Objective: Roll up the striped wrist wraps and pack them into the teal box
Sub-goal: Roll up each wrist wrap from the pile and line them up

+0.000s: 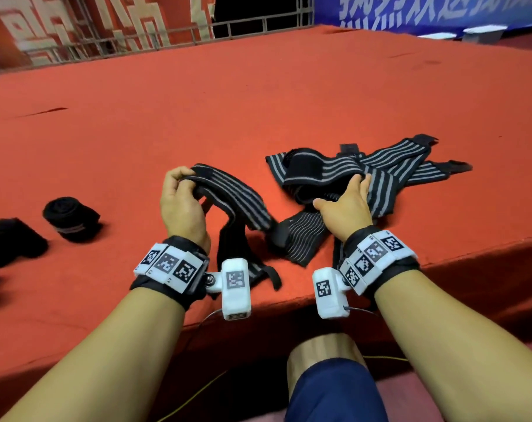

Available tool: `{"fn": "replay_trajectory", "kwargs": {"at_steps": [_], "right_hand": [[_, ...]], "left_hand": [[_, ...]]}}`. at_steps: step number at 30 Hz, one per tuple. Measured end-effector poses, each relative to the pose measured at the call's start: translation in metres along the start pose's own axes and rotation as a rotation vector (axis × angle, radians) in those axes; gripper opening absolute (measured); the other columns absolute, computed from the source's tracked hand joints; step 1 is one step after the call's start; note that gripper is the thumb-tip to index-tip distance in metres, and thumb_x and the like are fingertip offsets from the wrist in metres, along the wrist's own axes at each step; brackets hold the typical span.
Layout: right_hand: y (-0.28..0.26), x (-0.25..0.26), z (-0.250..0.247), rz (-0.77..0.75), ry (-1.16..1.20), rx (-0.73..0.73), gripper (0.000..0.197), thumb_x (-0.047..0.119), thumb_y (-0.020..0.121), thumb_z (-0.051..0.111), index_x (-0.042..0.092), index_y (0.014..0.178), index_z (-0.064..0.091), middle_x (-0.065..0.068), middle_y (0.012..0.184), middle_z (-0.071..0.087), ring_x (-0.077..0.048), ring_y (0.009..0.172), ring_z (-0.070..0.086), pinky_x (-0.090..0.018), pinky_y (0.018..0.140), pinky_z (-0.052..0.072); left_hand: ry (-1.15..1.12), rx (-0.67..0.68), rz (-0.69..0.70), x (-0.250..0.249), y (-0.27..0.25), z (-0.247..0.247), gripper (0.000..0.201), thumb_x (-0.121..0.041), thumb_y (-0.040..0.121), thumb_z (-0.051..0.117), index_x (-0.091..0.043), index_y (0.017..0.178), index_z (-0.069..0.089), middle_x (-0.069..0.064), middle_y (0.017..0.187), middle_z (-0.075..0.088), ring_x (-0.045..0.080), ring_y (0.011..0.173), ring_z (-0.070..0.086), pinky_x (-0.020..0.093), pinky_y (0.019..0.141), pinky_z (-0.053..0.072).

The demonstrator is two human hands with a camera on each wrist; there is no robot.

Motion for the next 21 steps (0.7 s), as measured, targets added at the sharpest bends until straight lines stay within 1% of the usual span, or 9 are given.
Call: {"fn": "replay_trajectory", "kwargs": {"at_steps": [2, 5, 8, 10, 12, 14, 17, 19, 21], "right_hand": [[-0.001, 0.003, 0.0, 0.008, -0.022, -0.013, 0.091, 0.028, 0.092, 0.067, 0.007, 0.159, 0.01, -0.006, 0.169, -0.01, -0.028, 0.15, 0.024, -0.035, 0.114, 0.029], [-0.008, 0.011, 0.003, 0.026, -0.04, -0.024, 0.072, 0.03, 0.092, 0.068, 0.01, 0.152, 0.033, -0.011, 0.168, 0.004, -0.031, 0.145, 0.033, -0.036, 0.111, 0.033], [-0.017, 0.02, 0.009, 0.003, -0.047, -0.024, 0.06, 0.03, 0.09, 0.069, 0.014, 0.144, 0.048, -0.012, 0.164, 0.019, -0.029, 0.14, 0.04, -0.033, 0.109, 0.033], [-0.026, 0.033, 0.013, -0.074, -0.062, -0.036, 0.045, 0.031, 0.088, 0.07, 0.019, 0.129, 0.059, -0.011, 0.153, 0.037, -0.024, 0.129, 0.047, -0.029, 0.1, 0.036], [-0.04, 0.054, 0.02, -0.187, -0.038, -0.025, 0.034, 0.035, 0.084, 0.074, 0.021, 0.114, 0.065, -0.007, 0.134, 0.052, -0.02, 0.118, 0.052, -0.027, 0.092, 0.036], [-0.057, 0.08, 0.038, -0.343, -0.02, 0.103, 0.045, 0.038, 0.079, 0.08, 0.021, 0.117, 0.064, -0.002, 0.128, 0.059, -0.018, 0.113, 0.057, -0.03, 0.096, 0.043], [-0.09, 0.109, 0.074, -0.529, -0.062, 0.398, 0.086, 0.037, 0.072, 0.088, 0.022, 0.145, 0.045, 0.001, 0.141, 0.056, -0.016, 0.126, 0.054, -0.034, 0.108, 0.042], [-0.104, 0.116, 0.091, -0.597, -0.093, 0.47, 0.101, 0.036, 0.07, 0.09, 0.023, 0.153, 0.034, 0.001, 0.144, 0.055, -0.015, 0.131, 0.051, -0.03, 0.11, 0.038], [-0.11, 0.117, 0.101, -0.604, -0.091, 0.453, 0.1, 0.034, 0.071, 0.088, 0.023, 0.153, 0.032, 0.003, 0.128, 0.062, -0.017, 0.123, 0.056, -0.027, 0.102, 0.04]], "left_hand": [[-0.022, -0.013, 0.001, -0.007, 0.002, -0.009, 0.034, 0.004, 0.091, 0.038, -0.024, 0.084, 0.055, -0.003, 0.076, 0.058, 0.01, 0.064, 0.056, 0.023, 0.054, 0.046], [-0.067, 0.007, -0.001, -0.014, 0.001, -0.015, 0.029, 0.004, 0.093, 0.042, -0.023, 0.087, 0.052, -0.005, 0.073, 0.058, 0.007, 0.06, 0.057, 0.021, 0.051, 0.045], [-0.128, 0.045, 0.0, -0.021, 0.0, -0.021, 0.028, 0.002, 0.095, 0.048, -0.025, 0.088, 0.049, -0.004, 0.077, 0.06, 0.009, 0.062, 0.059, 0.023, 0.057, 0.048], [-0.131, 0.063, -0.005, -0.025, -0.001, -0.025, 0.027, -0.001, 0.096, 0.052, -0.026, 0.087, 0.049, -0.007, 0.076, 0.06, 0.008, 0.062, 0.059, 0.024, 0.06, 0.049], [-0.111, 0.07, -0.01, -0.029, -0.002, -0.029, 0.026, -0.004, 0.097, 0.055, -0.027, 0.086, 0.049, -0.009, 0.074, 0.059, 0.007, 0.062, 0.057, 0.024, 0.06, 0.049], [-0.105, 0.065, -0.016, -0.033, -0.002, -0.034, 0.023, -0.007, 0.097, 0.056, -0.027, 0.087, 0.05, -0.01, 0.072, 0.058, 0.008, 0.062, 0.053, 0.023, 0.06, 0.047], [-0.115, 0.072, -0.014, -0.042, -0.004, -0.038, 0.017, -0.012, 0.099, 0.055, -0.026, 0.09, 0.052, -0.009, 0.071, 0.057, 0.01, 0.064, 0.05, 0.022, 0.058, 0.047], [-0.125, 0.088, 0.001, -0.051, -0.007, -0.04, 0.014, -0.014, 0.101, 0.053, -0.026, 0.093, 0.054, -0.007, 0.073, 0.057, 0.011, 0.066, 0.052, 0.022, 0.058, 0.048], [-0.132, 0.094, 0.021, -0.06, -0.01, -0.045, 0.012, -0.016, 0.102, 0.051, -0.024, 0.095, 0.055, -0.007, 0.073, 0.058, 0.01, 0.066, 0.054, 0.023, 0.059, 0.049]]}}
Point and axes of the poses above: each hand's wrist, its own y-axis towards the middle knuckle, its own z-axis out of the palm, x = y × z, the point moved 9 cm from there along y, towards the middle knuckle
